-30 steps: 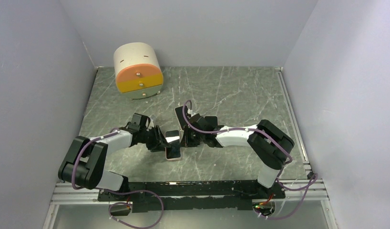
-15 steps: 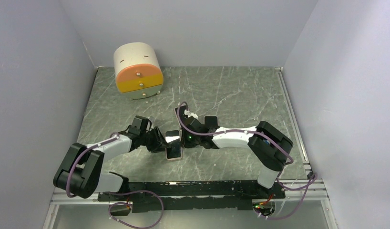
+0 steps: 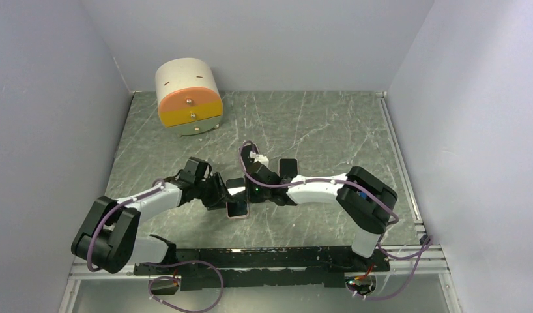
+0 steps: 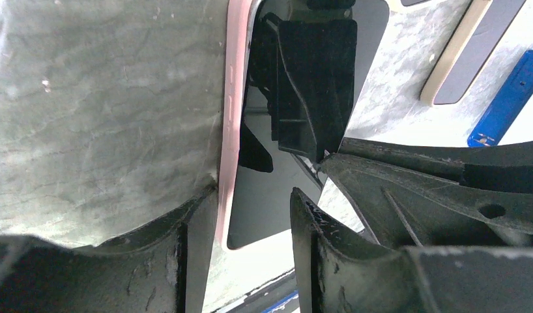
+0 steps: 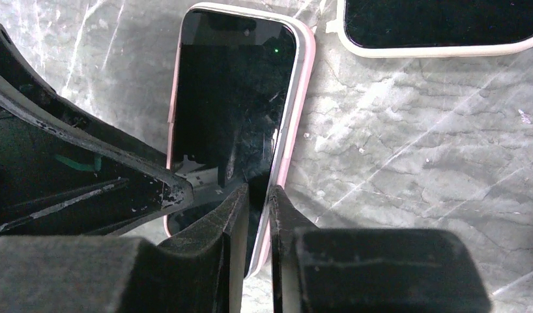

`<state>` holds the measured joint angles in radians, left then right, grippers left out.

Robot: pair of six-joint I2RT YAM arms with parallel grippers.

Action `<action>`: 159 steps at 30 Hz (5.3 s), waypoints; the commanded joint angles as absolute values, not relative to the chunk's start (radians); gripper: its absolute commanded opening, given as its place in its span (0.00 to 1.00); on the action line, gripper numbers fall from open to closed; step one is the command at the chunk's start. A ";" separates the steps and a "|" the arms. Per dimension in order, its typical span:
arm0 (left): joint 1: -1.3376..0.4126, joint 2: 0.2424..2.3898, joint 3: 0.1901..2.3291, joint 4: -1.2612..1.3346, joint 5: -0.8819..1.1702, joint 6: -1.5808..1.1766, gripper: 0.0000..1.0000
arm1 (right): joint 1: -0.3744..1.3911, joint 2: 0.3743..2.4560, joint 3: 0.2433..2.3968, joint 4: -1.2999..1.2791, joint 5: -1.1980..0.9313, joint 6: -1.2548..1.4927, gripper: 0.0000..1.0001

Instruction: Put the phone into the phone case

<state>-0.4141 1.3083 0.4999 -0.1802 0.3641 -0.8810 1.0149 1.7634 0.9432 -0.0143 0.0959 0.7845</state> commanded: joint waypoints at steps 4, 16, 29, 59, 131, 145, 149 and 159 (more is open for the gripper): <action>-0.432 1.299 0.571 -0.277 0.385 -0.880 0.49 | 1.026 1.713 0.901 -0.106 0.033 0.755 0.19; -0.325 1.355 0.614 -0.291 0.475 -0.841 0.47 | 0.990 1.639 0.864 0.023 -0.033 0.758 0.55; -0.298 1.467 0.613 -0.230 0.546 -0.793 0.39 | 0.959 1.755 0.836 0.233 -0.117 0.793 0.75; -0.298 1.437 0.476 -0.148 0.637 -0.823 0.37 | 0.896 1.694 0.716 0.705 -0.484 1.139 0.75; -0.281 0.859 0.777 -0.184 0.778 -0.958 0.94 | 0.863 0.987 0.508 0.631 -0.241 0.857 0.00; -0.281 0.873 0.703 0.157 0.916 -1.151 0.83 | 0.863 0.998 0.440 0.900 -0.314 0.973 0.00; -0.280 0.878 0.690 0.200 0.918 -1.173 0.71 | 0.864 1.013 0.439 0.907 -0.321 0.984 0.00; -0.281 0.909 0.672 0.242 0.918 -1.181 0.23 | 0.863 1.023 0.438 0.862 -0.326 0.972 0.00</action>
<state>-0.2798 0.9104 0.6754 0.1696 0.8928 -1.1763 0.8642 1.0264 0.4252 0.7872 -0.3164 0.9730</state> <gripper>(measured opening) 0.325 0.114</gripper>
